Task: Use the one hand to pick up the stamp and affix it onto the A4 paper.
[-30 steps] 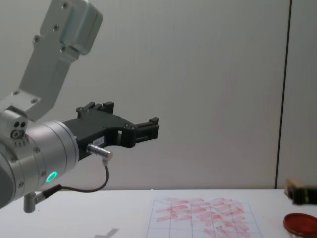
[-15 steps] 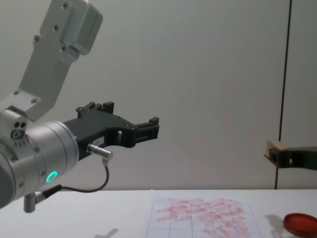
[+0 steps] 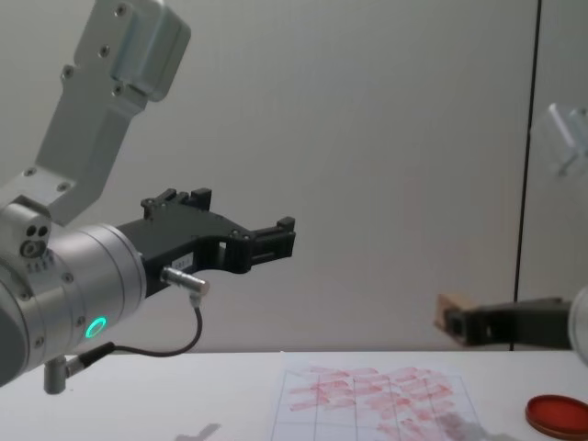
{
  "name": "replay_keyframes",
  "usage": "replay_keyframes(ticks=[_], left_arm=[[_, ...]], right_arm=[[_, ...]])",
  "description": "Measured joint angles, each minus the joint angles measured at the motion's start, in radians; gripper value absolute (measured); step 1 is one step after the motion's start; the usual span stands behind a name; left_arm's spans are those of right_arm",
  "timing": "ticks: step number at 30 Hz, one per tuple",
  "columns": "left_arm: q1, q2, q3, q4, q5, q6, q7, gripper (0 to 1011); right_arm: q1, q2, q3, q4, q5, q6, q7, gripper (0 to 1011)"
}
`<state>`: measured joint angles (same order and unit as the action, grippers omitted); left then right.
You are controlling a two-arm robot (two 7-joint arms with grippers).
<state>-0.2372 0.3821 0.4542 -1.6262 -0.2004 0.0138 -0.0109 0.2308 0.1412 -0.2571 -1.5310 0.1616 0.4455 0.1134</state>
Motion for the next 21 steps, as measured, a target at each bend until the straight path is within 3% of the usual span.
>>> replay_keyframes(ticks=[14,21], left_arm=[[0.000,0.000,0.000,0.000,0.000,0.000,0.000,1001],[0.000,0.000,0.000,0.000,0.000,0.000,0.000,1001]], right_arm=[[-0.031,-0.009,-0.054,-0.012,-0.075,0.068,0.065,220],[-0.041,-0.011,-0.081,-0.008,-0.150,0.080,0.088,220]])
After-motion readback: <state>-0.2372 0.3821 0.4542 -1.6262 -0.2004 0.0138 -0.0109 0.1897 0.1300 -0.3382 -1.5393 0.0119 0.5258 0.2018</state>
